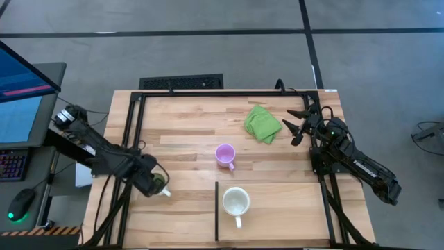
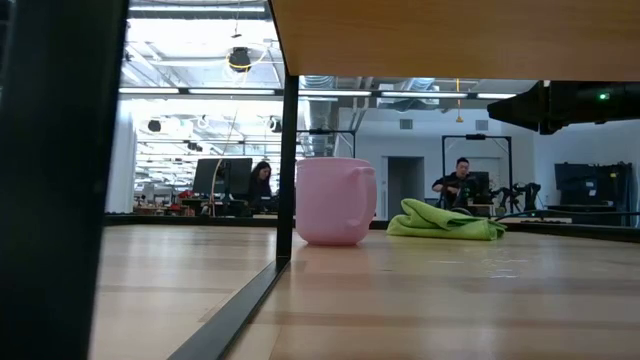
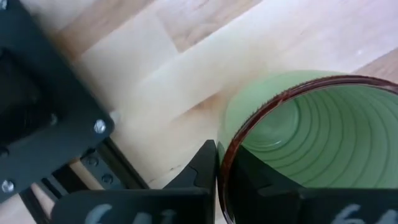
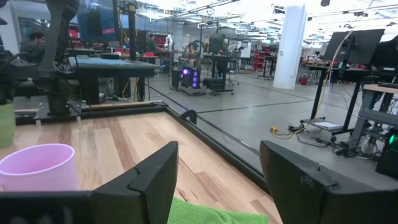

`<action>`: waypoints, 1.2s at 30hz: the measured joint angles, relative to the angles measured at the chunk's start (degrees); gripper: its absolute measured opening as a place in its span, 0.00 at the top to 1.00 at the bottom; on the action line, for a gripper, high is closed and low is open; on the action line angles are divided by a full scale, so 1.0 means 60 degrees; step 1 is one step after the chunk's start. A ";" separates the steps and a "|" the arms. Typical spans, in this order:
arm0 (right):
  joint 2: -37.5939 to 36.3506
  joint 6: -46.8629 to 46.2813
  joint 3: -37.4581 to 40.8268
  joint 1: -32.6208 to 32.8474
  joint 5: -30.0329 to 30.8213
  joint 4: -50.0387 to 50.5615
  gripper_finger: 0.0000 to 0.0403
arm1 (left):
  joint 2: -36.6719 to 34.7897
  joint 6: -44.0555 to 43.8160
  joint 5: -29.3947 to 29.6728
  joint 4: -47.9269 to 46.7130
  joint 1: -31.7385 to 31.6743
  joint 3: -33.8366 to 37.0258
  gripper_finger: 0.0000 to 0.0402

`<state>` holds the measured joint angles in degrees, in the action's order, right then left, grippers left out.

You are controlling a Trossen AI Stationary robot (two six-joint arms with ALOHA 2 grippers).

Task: Stack small to large cups/mugs on shelf
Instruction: Put the green mug on the shelf

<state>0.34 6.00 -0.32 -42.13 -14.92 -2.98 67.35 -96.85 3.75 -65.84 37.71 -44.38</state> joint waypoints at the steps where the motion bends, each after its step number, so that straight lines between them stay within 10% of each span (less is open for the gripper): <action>1: 0.0002 0.0002 0.0000 -0.0002 0.0000 -0.0002 0.38 | 0.0000 0.0287 0.0007 0.0024 -0.0198 0.0000 0.99; 19: 0.0003 0.0003 0.0001 0.0000 0.0000 -0.0004 0.38 | 0.0007 0.7712 0.2743 0.2632 -0.4455 -0.1106 0.99; 36: 0.0001 0.0001 0.0000 0.0000 0.0000 0.0000 0.38 | 0.0154 1.3038 0.1325 0.2788 -0.8024 -0.4470 0.99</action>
<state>0.35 6.01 -0.32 -42.13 -14.92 -2.98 68.28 -18.63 11.70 -49.12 -10.43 -71.20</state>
